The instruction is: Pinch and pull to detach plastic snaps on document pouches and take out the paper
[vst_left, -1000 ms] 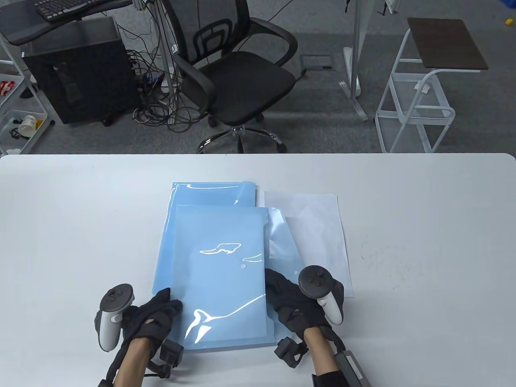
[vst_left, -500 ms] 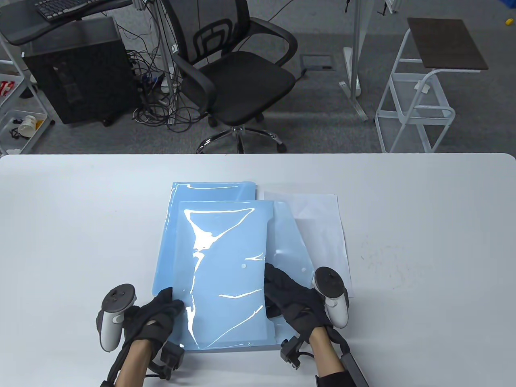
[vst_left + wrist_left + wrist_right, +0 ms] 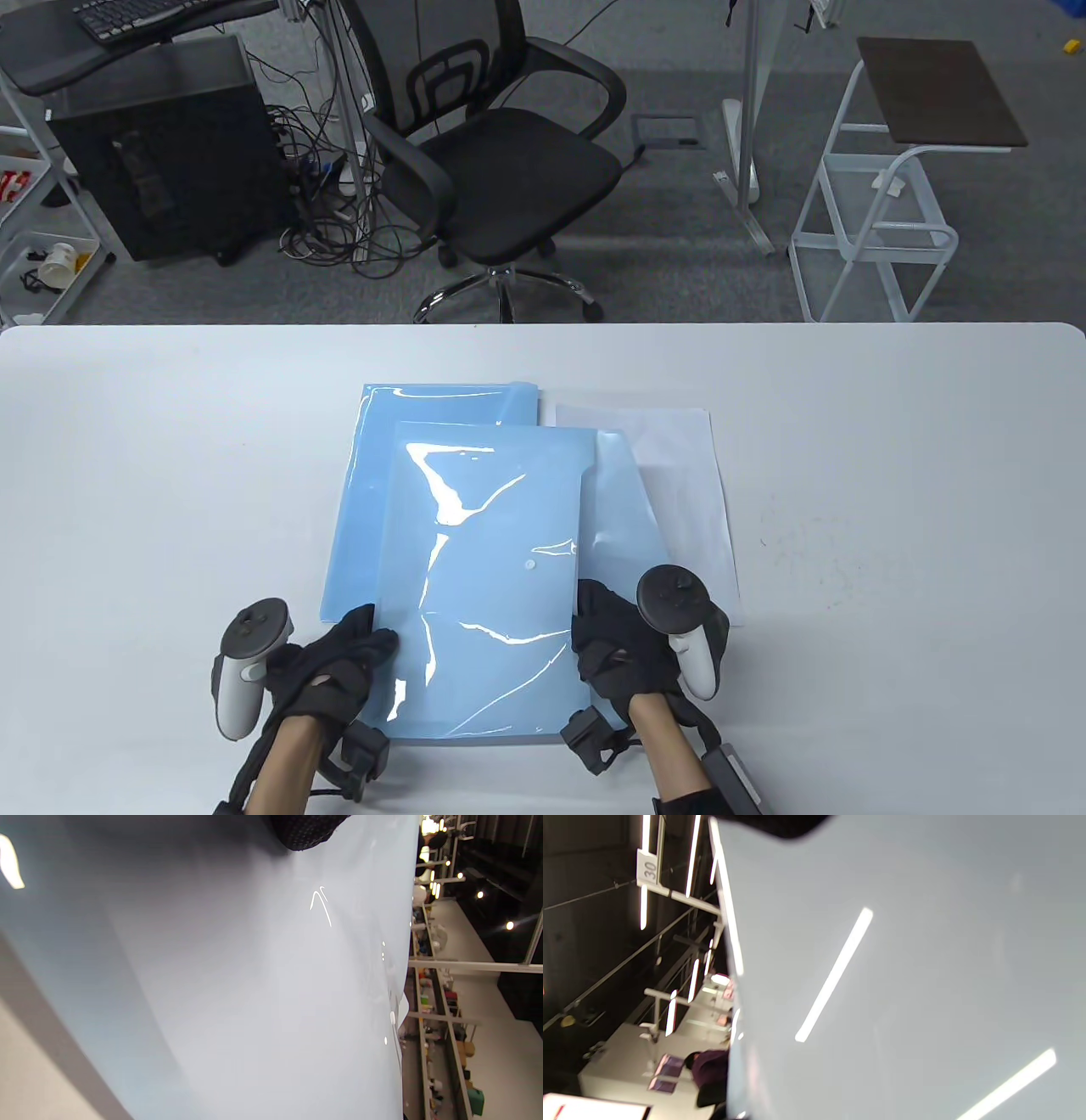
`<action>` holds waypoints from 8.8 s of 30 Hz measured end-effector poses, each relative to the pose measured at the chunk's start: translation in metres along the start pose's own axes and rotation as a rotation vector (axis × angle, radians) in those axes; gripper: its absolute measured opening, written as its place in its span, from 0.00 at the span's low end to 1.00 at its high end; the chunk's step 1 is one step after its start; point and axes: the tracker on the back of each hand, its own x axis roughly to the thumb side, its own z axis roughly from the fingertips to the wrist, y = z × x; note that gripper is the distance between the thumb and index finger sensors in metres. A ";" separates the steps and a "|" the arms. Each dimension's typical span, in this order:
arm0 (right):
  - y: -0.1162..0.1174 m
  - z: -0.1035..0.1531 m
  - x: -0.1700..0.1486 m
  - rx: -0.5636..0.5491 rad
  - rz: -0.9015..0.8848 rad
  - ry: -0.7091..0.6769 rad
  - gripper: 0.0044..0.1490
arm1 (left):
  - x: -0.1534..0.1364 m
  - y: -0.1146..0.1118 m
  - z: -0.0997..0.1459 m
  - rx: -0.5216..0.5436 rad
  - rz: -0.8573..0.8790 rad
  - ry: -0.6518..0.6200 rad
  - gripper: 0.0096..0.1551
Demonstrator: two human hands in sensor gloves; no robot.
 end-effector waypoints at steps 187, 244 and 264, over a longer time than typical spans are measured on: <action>0.045 -0.028 0.069 0.116 0.829 -0.244 0.49 | -0.001 0.027 0.003 0.106 -0.025 0.061 0.27; -0.090 0.019 -0.018 -0.256 0.644 -0.028 0.56 | 0.063 0.088 -0.030 0.270 0.013 -0.012 0.26; -0.088 0.015 -0.017 -0.228 0.668 -0.010 0.56 | 0.048 0.080 -0.093 0.260 -0.025 0.118 0.26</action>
